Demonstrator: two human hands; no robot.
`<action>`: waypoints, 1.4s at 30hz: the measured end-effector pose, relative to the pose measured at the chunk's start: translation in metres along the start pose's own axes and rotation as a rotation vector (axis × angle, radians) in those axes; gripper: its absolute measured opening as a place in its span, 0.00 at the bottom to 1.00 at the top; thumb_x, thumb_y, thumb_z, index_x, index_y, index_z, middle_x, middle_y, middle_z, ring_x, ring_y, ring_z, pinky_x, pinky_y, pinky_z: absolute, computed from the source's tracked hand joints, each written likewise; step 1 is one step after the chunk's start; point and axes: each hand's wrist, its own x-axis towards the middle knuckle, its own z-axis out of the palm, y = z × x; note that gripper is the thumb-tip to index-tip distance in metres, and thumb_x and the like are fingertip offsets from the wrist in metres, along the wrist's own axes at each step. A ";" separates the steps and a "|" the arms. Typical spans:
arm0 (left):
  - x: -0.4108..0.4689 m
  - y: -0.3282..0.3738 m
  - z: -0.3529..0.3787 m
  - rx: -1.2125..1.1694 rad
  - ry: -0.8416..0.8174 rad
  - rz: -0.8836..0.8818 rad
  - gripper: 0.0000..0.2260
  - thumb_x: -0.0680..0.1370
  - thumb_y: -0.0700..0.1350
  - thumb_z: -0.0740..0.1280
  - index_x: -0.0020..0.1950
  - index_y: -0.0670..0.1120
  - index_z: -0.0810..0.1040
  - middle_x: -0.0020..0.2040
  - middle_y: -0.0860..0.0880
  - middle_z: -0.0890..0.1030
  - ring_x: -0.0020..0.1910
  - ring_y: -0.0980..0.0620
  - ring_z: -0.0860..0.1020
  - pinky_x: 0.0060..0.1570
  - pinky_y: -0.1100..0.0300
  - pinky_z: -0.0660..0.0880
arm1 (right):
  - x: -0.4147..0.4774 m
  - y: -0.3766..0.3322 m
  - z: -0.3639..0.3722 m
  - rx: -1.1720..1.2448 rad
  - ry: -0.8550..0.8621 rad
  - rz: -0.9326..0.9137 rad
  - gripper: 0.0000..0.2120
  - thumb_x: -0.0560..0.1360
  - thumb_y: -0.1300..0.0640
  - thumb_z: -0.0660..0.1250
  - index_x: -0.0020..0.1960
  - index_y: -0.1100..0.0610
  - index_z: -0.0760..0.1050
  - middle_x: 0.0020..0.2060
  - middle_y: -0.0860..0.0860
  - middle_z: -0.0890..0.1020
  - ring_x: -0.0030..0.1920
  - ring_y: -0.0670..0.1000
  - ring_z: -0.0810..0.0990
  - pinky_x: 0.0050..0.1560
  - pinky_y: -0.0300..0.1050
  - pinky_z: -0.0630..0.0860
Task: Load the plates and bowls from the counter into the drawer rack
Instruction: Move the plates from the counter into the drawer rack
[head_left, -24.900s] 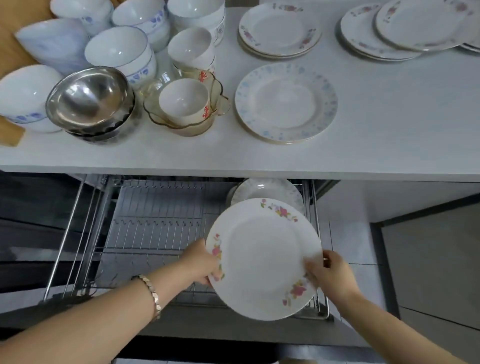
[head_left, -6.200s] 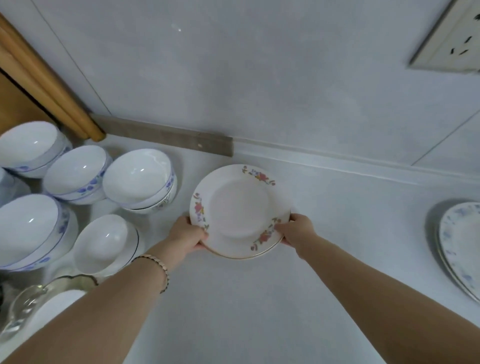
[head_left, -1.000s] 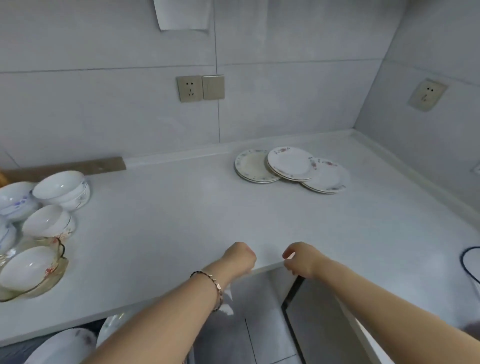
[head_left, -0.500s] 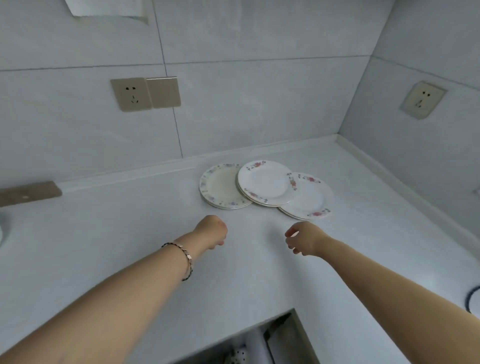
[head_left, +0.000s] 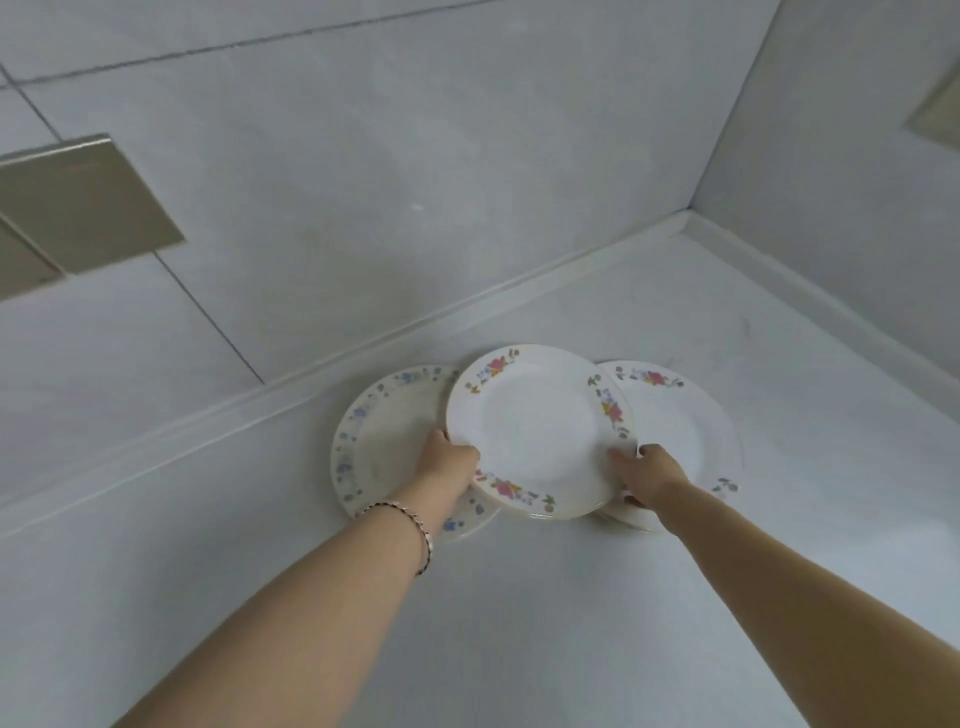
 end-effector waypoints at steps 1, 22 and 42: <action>0.007 0.000 0.002 -0.040 -0.001 -0.018 0.16 0.74 0.34 0.62 0.61 0.39 0.71 0.58 0.39 0.78 0.55 0.40 0.77 0.54 0.50 0.77 | 0.008 -0.001 0.003 0.063 -0.002 0.022 0.25 0.77 0.54 0.62 0.68 0.68 0.65 0.62 0.64 0.75 0.61 0.63 0.75 0.64 0.56 0.73; -0.191 -0.087 -0.043 -0.247 0.080 -0.022 0.16 0.70 0.25 0.66 0.56 0.36 0.74 0.58 0.35 0.79 0.49 0.41 0.78 0.46 0.50 0.77 | -0.148 0.077 -0.042 0.123 -0.136 -0.263 0.13 0.73 0.65 0.66 0.56 0.70 0.74 0.50 0.64 0.80 0.48 0.61 0.79 0.54 0.59 0.79; -0.498 -0.409 -0.118 -0.462 0.348 -0.332 0.19 0.72 0.25 0.61 0.62 0.35 0.72 0.60 0.35 0.77 0.59 0.36 0.76 0.49 0.48 0.77 | -0.427 0.297 0.063 -0.294 -0.594 -0.171 0.16 0.75 0.67 0.61 0.62 0.69 0.71 0.59 0.64 0.78 0.58 0.62 0.79 0.57 0.56 0.78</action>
